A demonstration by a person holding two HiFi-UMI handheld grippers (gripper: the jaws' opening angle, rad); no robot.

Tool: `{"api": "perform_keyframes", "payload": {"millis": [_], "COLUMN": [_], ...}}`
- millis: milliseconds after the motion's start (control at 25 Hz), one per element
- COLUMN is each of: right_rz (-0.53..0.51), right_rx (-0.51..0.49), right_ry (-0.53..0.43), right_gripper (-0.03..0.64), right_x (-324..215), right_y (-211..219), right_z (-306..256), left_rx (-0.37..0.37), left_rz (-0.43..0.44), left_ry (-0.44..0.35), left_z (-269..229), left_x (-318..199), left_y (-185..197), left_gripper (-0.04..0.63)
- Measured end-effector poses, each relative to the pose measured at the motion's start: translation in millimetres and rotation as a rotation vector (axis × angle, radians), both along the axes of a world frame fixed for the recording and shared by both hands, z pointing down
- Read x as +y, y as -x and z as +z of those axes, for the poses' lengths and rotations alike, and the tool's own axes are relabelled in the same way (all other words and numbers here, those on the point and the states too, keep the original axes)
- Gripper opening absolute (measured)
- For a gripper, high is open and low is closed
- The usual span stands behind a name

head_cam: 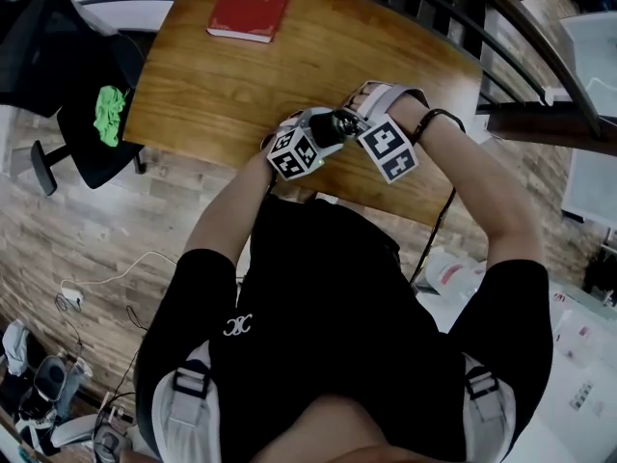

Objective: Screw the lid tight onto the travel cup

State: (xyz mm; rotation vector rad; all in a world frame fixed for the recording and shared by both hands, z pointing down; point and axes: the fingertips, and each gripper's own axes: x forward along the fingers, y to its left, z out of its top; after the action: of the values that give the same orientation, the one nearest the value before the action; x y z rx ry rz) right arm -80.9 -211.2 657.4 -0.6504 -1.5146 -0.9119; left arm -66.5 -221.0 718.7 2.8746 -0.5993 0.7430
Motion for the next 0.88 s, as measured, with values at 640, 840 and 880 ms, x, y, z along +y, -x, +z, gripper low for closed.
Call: {"api": "perform_keyframes", "payload": {"millis": [640, 840, 880], "right_rz": [0.665, 0.852, 0.894], "right_rx": [-0.325, -0.447, -0.468], "right_ry": [0.21, 0.221, 0.217], "right_gripper": [0.261, 0.261, 0.261], "right_x": [-7, -10, -11], "right_y": [8, 9, 9], "right_z": [-8, -10, -10], "left_rx": [0.009, 0.009, 0.009], "left_rz": [-0.016, -0.016, -0.014], "left_ry": [0.022, 0.03, 0.031], "left_z": [0, 1, 1], "left_x": [-1, 0, 0], "left_y": [1, 1, 1], "left_gripper": [0.362, 0.362, 0.362]}}
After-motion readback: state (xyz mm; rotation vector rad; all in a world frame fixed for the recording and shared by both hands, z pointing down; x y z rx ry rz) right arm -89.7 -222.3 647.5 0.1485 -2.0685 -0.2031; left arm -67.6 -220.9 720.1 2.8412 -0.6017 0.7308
